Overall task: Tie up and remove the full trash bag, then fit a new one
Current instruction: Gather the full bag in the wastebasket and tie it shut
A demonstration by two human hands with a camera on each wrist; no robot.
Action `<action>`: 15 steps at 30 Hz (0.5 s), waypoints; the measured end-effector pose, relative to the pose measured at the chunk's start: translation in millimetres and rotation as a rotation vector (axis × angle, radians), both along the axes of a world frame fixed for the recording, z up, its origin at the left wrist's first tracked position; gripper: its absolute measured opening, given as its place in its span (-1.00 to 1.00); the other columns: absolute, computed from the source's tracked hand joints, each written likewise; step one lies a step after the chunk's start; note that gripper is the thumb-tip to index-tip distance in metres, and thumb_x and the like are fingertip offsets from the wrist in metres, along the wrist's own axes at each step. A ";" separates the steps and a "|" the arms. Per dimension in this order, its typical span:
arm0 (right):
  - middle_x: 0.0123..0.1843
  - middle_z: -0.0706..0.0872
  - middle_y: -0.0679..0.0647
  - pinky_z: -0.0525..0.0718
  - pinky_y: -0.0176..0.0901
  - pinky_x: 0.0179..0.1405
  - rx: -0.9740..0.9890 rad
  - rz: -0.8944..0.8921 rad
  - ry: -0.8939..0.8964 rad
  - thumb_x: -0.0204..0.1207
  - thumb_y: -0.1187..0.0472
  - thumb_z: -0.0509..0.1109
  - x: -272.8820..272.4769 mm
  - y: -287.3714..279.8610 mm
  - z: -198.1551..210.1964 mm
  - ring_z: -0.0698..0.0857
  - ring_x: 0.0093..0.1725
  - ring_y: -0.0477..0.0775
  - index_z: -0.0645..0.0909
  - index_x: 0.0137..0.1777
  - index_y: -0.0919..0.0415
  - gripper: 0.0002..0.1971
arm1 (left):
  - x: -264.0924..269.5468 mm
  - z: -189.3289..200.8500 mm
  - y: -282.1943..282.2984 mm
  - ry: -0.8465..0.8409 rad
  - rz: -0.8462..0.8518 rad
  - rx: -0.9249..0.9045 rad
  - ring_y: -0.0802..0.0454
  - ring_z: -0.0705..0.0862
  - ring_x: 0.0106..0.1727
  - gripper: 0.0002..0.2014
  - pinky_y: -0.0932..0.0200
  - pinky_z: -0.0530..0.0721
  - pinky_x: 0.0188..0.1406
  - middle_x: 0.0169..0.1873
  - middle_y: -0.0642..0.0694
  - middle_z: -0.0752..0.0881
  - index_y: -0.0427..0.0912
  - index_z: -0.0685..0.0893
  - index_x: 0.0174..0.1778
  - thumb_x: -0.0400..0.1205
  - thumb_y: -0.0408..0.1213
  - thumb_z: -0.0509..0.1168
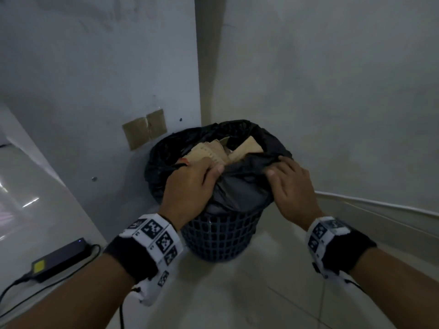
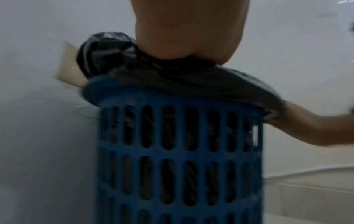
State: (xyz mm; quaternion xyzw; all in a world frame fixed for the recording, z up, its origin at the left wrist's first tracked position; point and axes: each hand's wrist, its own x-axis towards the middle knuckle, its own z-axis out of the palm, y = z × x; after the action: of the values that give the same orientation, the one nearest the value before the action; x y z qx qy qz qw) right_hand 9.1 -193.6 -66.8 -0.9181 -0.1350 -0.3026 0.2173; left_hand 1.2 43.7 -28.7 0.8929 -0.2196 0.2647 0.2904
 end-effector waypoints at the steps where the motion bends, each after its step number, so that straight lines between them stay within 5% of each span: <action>1: 0.05 0.71 0.08 0.46 0.10 0.12 -0.007 -0.027 -0.014 0.73 0.00 -0.11 -2.2 4.2 -5.6 0.53 0.34 0.17 0.67 0.02 0.17 -0.50 | 2.9 -0.4 6.7 -0.017 0.051 -0.006 0.00 0.54 -0.52 -0.69 0.07 0.48 -0.60 -0.58 0.05 0.53 0.04 0.51 -0.32 0.68 0.07 0.10; 6: -0.20 0.68 0.05 0.34 0.03 0.01 -0.142 -0.155 -0.122 0.69 0.10 -0.08 -12.9 28.5 -7.9 0.58 0.10 0.20 0.63 -0.19 0.18 -0.55 | 11.1 -0.2 18.6 -0.014 0.190 -0.069 0.00 0.68 -0.12 -0.86 0.01 0.66 -0.20 -0.19 0.05 0.73 0.00 0.66 -0.11 0.62 -0.02 0.31; 10: -0.17 0.68 -0.02 0.33 0.01 0.00 -0.156 -0.121 -0.111 0.70 0.08 -0.03 -23.3 31.3 -4.1 0.58 -0.01 0.14 0.62 -0.11 0.09 -0.62 | 11.4 10.6 -2.6 -0.149 0.260 -0.053 -0.07 0.57 0.10 -0.83 0.02 0.41 0.05 0.02 0.01 0.68 -0.01 0.70 0.04 0.61 -0.13 0.27; 12: -0.06 0.65 -0.03 0.34 -0.01 -0.02 -0.059 -0.072 -0.080 0.69 0.03 0.01 -24.0 26.7 3.3 0.55 0.00 0.09 0.60 0.07 0.06 -0.68 | 6.4 13.0 -19.9 -0.178 0.125 -0.077 -0.03 0.58 0.11 -0.79 0.06 0.47 0.07 0.05 -0.01 0.68 -0.06 0.72 0.06 0.64 -0.16 0.21; 15: 0.10 0.60 0.06 0.40 -0.03 0.02 0.169 -0.101 -0.136 0.67 0.07 0.11 -19.2 7.4 11.8 0.51 0.08 0.10 0.52 0.28 0.11 -0.71 | -9.6 6.6 -47.6 0.117 -0.088 -0.040 0.04 0.61 0.15 -0.71 0.08 0.60 0.09 0.17 0.03 0.64 -0.02 0.65 0.22 0.73 -0.03 0.12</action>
State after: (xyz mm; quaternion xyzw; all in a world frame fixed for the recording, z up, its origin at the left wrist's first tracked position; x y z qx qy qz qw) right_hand -10.1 -186.2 -55.1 -0.8796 -0.0770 -0.3848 0.2689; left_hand -8.3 -3.9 -22.2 0.8904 -0.2360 0.2032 0.3321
